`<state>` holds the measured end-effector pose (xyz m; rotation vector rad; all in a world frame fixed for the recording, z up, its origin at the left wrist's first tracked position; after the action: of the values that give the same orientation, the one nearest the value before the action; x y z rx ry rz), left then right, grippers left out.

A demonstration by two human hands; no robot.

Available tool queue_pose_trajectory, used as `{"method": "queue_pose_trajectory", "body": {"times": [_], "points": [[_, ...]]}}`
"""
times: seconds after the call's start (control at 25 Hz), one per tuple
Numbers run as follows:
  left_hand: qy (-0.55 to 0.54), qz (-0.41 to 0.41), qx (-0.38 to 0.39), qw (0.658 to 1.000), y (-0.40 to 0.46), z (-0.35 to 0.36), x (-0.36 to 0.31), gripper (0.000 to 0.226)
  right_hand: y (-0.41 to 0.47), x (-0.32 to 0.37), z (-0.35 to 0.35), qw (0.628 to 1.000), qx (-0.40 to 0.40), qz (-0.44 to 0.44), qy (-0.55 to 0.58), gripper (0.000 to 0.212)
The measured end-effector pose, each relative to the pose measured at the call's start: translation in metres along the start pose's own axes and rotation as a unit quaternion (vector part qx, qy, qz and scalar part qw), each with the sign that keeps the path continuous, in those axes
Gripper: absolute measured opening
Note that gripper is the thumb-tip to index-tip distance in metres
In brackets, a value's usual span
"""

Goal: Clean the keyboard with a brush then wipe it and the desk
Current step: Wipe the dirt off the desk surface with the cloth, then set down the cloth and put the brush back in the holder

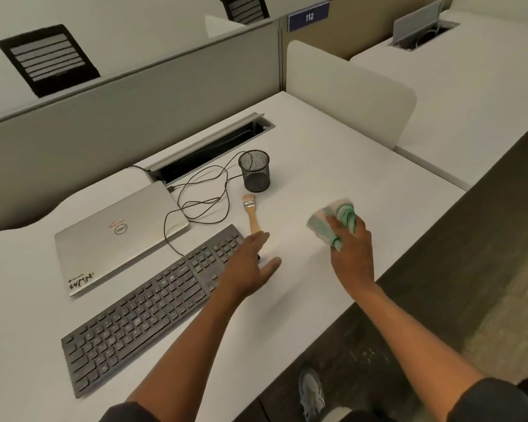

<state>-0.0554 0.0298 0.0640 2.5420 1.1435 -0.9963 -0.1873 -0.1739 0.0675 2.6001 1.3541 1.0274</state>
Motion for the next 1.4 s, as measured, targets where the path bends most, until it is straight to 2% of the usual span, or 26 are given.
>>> {"method": "queue_pose_trajectory", "body": {"times": [0.08,0.12,0.24,0.32,0.44,0.52,0.64,0.76,0.88,1.04,1.16,1.24,1.4], "points": [[-0.121,-0.077,0.008,0.990,0.017,0.015,-0.009,0.066,0.003,0.015,0.014,0.999,0.024,-0.044,0.003,0.073],[-0.193,-0.117,0.025,0.974,0.024,0.023,-0.012,0.069,0.003,0.022,0.021,0.997,0.036,-0.062,0.010,0.074],[-0.389,-0.155,0.103,0.902,0.035,0.046,-0.033,0.054,0.004,0.039,0.036,0.991,0.081,-0.089,0.054,0.076],[-0.437,-0.153,0.106,0.880,0.038,0.047,-0.042,0.042,0.004,0.042,0.043,0.986,0.106,-0.095,0.088,0.078],[-0.446,-0.201,0.055,0.870,0.045,0.047,-0.023,0.034,0.012,0.038,0.051,0.974,0.142,-0.091,0.151,0.075],[-0.440,-0.230,0.028,0.868,0.051,0.045,-0.009,0.030,0.022,0.032,0.055,0.966,0.159,-0.076,0.191,0.071],[-0.420,-0.259,-0.002,0.870,0.063,0.042,0.003,0.027,0.044,0.020,0.060,0.970,0.156,-0.035,0.184,0.048],[-0.371,-0.279,-0.015,0.886,0.074,0.043,0.015,0.032,0.062,0.006,0.069,0.971,0.175,-0.017,0.162,0.051],[-0.249,-0.283,-0.035,0.926,0.080,0.037,0.020,0.046,0.074,-0.008,0.080,0.969,0.204,-0.015,0.141,0.055],[-0.059,-0.270,-0.057,0.959,0.086,0.025,0.015,0.047,0.082,-0.018,0.089,0.970,0.231,-0.013,0.071,0.051],[-0.031,-0.251,-0.086,0.964,0.091,0.018,0.012,0.051,0.093,-0.011,0.079,0.983,0.176,-0.021,0.040,0.039],[-0.021,-0.248,-0.116,0.962,0.096,0.009,0.012,0.045,0.101,0.003,0.074,0.988,0.137,-0.051,0.053,0.032],[0.061,-0.243,-0.126,0.960,0.113,-0.009,0.015,0.032,0.120,0.035,0.085,0.982,0.125,-0.113,0.080,0.027]]}}
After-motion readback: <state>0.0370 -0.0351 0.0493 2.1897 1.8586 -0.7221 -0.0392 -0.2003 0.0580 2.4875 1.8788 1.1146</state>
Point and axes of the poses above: each hand's wrist, its own y-axis towards the middle knuckle, its own z-axis out of the palm, x = y × z, the point moved 9 cm from there along y, towards the middle knuckle, and after that the axes turned 4 degrees about -z, right-handed, at the moved point
